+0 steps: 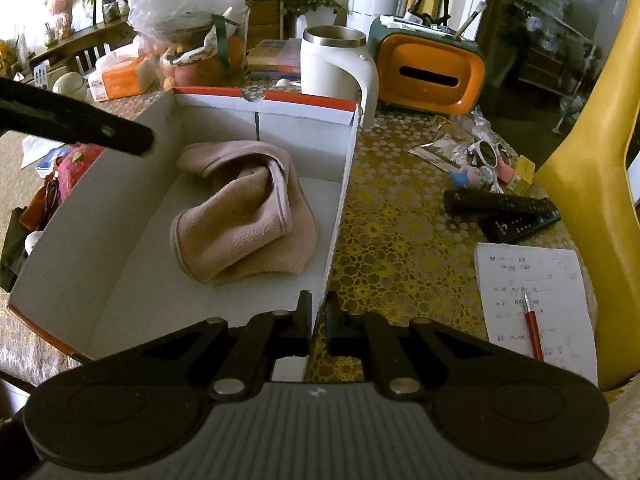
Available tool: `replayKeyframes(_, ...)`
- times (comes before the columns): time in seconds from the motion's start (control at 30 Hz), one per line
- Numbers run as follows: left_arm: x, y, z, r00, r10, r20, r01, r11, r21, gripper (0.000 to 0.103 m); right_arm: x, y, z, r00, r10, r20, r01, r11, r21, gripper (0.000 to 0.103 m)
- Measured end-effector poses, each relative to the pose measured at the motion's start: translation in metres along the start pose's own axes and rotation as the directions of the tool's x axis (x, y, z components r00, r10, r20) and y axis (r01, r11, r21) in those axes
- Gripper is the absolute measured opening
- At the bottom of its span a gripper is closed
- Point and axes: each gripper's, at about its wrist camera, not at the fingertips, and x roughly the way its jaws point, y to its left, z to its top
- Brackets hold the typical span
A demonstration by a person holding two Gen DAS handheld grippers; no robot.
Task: Organize objects
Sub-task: 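Lower the pink cloth into the box and open the left gripper, then move the left gripper to the pink strawberry plush and grasp it, then lift the strawberry plush with the left gripper and carry it over the box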
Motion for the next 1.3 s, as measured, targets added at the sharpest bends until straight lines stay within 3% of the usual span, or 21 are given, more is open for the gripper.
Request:
replayKeyframes(0.2,-0.023,0.025,-0.005,0.998,0.045,0.038,-0.044,0.999,-0.026,0.075,-0.001,0.003,0.001,1.0,-0.004,-0.004,0.004,1.0,-0.008,0.006)
replayKeyframes(0.43,-0.039,0.057,-0.012,0.992,0.112,0.062,-0.108,0.992,-0.071,0.102,0.0,0.005,0.0,1.0,-0.002,-0.007,0.002,1.0,-0.014,0.006)
replayKeyframes(0.8,-0.021,0.094,-0.029,0.986,0.16,0.044,-0.156,0.984,-0.084,0.102,0.0,0.007,0.0,1.0,-0.005,-0.016,0.004,1.0,-0.023,0.006)
replayKeyframes(1.3,0.031,0.118,-0.054,0.984,0.175,-0.022,-0.175,0.985,0.002,0.102,0.0,0.008,0.001,1.0,-0.002,-0.023,0.001,0.999,-0.034,0.006)
